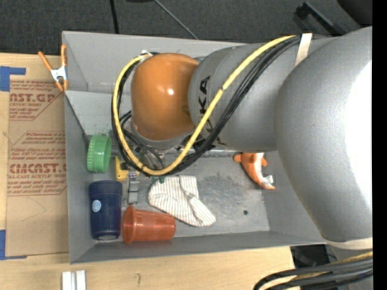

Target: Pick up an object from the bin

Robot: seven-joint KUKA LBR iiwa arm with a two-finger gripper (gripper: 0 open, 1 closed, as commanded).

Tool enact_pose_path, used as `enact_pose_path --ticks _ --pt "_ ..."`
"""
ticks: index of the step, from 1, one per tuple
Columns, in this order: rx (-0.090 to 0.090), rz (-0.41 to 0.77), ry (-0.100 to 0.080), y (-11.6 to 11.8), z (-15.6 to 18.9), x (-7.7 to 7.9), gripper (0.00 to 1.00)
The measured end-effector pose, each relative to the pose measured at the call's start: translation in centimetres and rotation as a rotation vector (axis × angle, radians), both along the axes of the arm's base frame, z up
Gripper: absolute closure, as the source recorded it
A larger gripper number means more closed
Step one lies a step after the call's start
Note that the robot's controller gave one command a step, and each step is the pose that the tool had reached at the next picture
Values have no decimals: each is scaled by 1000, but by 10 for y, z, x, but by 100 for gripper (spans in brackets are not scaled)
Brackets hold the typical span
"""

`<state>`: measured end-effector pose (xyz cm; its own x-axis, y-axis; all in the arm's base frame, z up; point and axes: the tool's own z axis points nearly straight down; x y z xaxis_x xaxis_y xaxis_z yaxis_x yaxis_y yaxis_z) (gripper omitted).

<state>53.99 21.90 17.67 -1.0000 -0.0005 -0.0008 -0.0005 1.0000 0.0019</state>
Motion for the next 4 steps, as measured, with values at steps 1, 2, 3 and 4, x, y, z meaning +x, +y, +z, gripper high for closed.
enact_pose_path --ticks 1,2,3,4 --pt "0 0 0 0 0 0 0" --pt "1 77 -7 -6 -23 -10 0" --pt "9 107 -14 -34 -77 -19 0" --pt "3 94 -23 -52 -84 -14 0"
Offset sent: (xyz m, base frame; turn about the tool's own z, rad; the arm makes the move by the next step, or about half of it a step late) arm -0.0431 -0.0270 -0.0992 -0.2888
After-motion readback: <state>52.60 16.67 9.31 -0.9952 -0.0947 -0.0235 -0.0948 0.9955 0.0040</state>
